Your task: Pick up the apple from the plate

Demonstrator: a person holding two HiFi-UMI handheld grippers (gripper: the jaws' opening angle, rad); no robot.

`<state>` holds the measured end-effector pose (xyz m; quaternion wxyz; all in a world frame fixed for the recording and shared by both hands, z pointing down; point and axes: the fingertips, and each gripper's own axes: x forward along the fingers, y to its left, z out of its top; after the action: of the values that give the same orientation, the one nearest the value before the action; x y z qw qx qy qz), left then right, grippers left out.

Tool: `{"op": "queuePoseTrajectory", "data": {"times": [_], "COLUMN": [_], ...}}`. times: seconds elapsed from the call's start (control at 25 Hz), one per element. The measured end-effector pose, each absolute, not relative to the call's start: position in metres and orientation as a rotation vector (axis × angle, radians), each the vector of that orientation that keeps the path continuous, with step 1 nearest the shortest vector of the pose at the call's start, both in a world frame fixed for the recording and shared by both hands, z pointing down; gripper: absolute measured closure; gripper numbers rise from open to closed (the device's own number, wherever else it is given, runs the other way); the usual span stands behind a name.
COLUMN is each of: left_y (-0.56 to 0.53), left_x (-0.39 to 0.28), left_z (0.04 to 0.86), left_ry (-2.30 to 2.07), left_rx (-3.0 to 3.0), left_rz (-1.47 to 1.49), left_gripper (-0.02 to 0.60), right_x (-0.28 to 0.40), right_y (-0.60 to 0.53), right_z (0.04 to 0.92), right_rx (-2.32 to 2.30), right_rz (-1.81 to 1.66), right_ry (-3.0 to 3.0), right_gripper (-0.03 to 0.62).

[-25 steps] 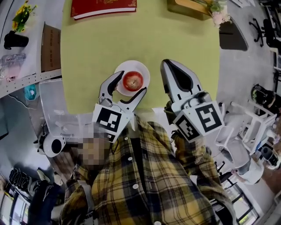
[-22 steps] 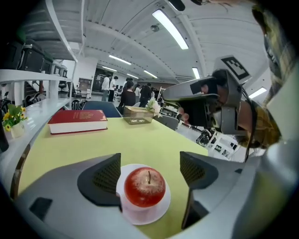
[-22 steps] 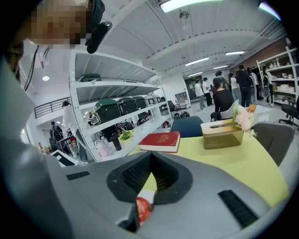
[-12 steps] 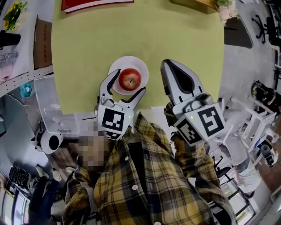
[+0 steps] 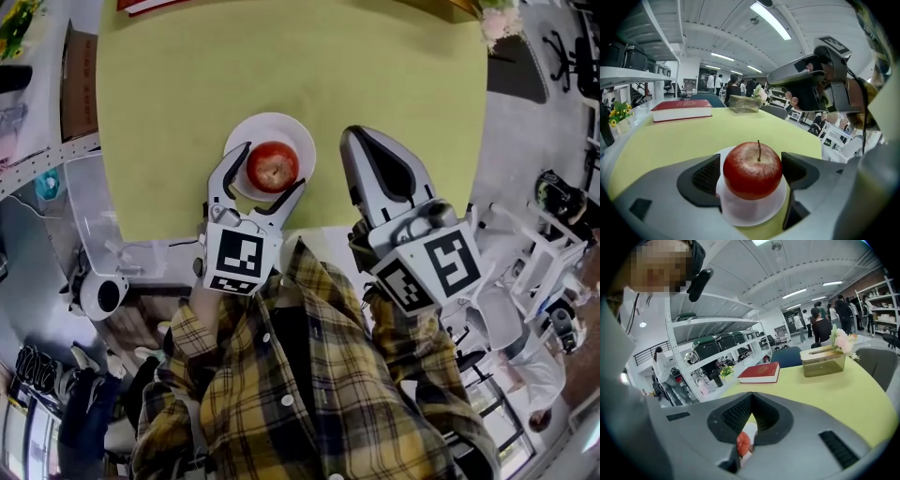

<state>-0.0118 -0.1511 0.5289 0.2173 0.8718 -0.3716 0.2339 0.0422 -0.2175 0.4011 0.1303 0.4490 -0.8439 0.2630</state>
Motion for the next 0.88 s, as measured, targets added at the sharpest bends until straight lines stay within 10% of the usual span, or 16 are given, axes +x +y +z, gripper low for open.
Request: {"op": "queuePoseTrajectory", "data": {"times": [0.88], "left_y": [-0.146], "left_x": [-0.006], "left_z": [0.539], "left_ry": [-1.005], "left_rx": [2.388], "left_rz": [0.630], "left_gripper": [0.192], "right_x": [0.039], "right_y": [-0.220], "right_z": [0.411], "right_rx": [1.283], "right_rz": [0.795], "right_ry": [-2.457], "right_gripper": [0.597]}}
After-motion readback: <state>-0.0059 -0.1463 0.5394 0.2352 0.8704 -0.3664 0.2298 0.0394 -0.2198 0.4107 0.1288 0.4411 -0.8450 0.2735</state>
